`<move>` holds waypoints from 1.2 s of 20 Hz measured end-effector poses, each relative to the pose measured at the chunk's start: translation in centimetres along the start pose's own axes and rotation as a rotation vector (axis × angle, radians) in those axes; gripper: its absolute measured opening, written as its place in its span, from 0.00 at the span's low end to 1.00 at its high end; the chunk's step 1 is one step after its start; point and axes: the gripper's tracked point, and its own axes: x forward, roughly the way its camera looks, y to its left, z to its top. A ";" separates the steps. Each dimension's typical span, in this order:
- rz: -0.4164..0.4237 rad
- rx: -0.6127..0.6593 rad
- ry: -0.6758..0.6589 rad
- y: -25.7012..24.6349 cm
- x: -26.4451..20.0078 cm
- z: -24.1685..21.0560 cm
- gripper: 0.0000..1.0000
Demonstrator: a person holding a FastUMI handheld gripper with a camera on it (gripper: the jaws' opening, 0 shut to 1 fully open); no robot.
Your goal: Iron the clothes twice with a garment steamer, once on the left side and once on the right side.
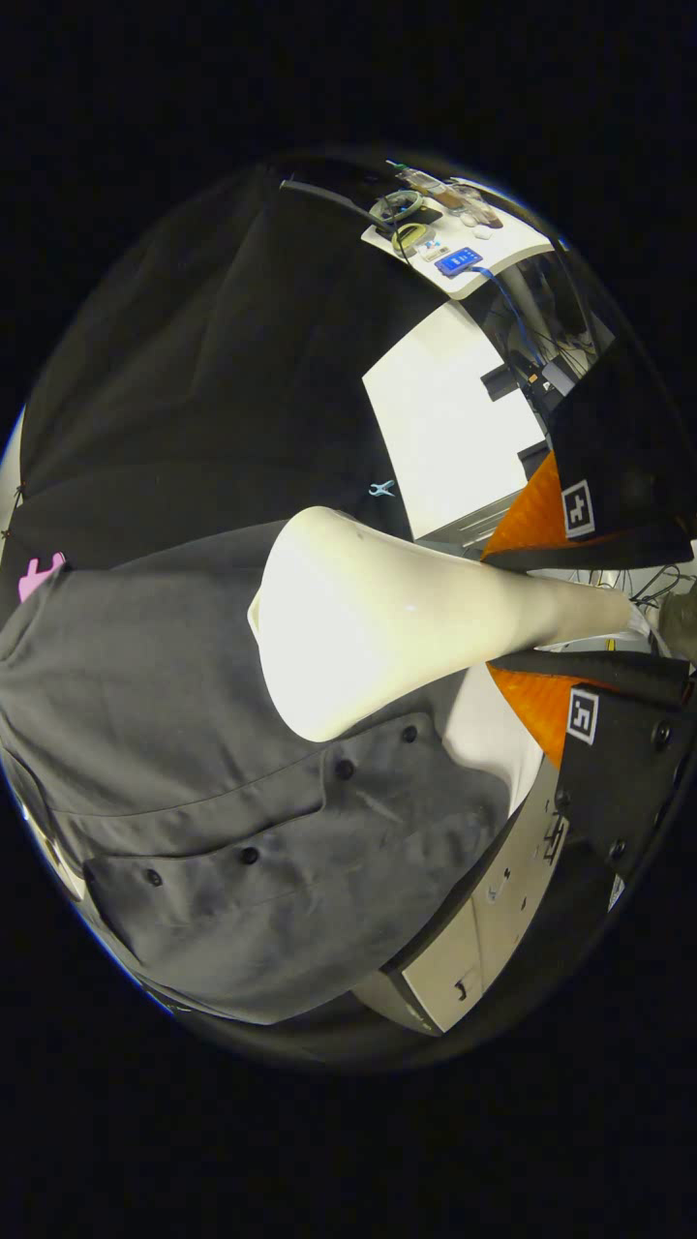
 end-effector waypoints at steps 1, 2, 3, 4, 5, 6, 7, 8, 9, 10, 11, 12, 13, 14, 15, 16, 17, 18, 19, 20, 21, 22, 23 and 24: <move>-0.001 -0.001 -0.023 0.0 -1.1 1.1 0.42; -0.006 -0.005 -0.046 -0.3 -2.1 2.3 0.42; -0.005 -0.016 -0.064 -0.3 -3.0 3.4 0.42; -0.009 -0.021 -0.086 -0.3 -3.8 4.5 0.42; -0.014 -0.017 -0.118 -0.3 -4.7 5.7 0.42; -0.018 -0.013 -0.137 -0.3 -5.4 6.7 0.42; -0.020 -0.011 -0.155 -0.4 -6.2 7.8 0.42; -0.018 -0.011 -0.177 -0.5 -6.9 8.6 0.42; -0.017 -0.018 -0.194 -0.3 -7.6 9.7 0.42; -0.016 -0.028 -0.211 -0.3 -8.1 10.6 0.42; -0.011 -0.036 -0.230 0.1 -8.7 11.6 0.42; -0.006 -0.041 -0.245 0.4 -9.2 12.2 0.42; -0.001 -0.044 -0.260 0.9 -9.6 13.1 0.42; 0.006 -0.051 -0.267 1.5 -10.2 13.9 0.42; 0.014 -0.058 -0.276 2.2 -10.5 14.7 0.42; 0.022 -0.060 -0.288 3.0 -10.6 15.4 0.42; 0.032 -0.058 -0.304 3.8 -10.8 15.9 0.42; 0.045 -0.061 -0.314 4.7 -11.0 16.4 0.42; 0.062 -0.072 -0.318 5.6 -11.2 16.6 0.42; 0.076 -0.079 -0.326 6.4 -11.6 16.8 0.42; 0.084 -0.083 -0.332 7.0 -11.9 17.1 0.42; 0.086 -0.079 -0.344 7.3 -12.4 17.4 0.42; 0.082 -0.075 -0.359 7.6 -12.9 17.6 0.42; 0.073 -0.073 -0.373 7.6 -13.6 17.8 0.42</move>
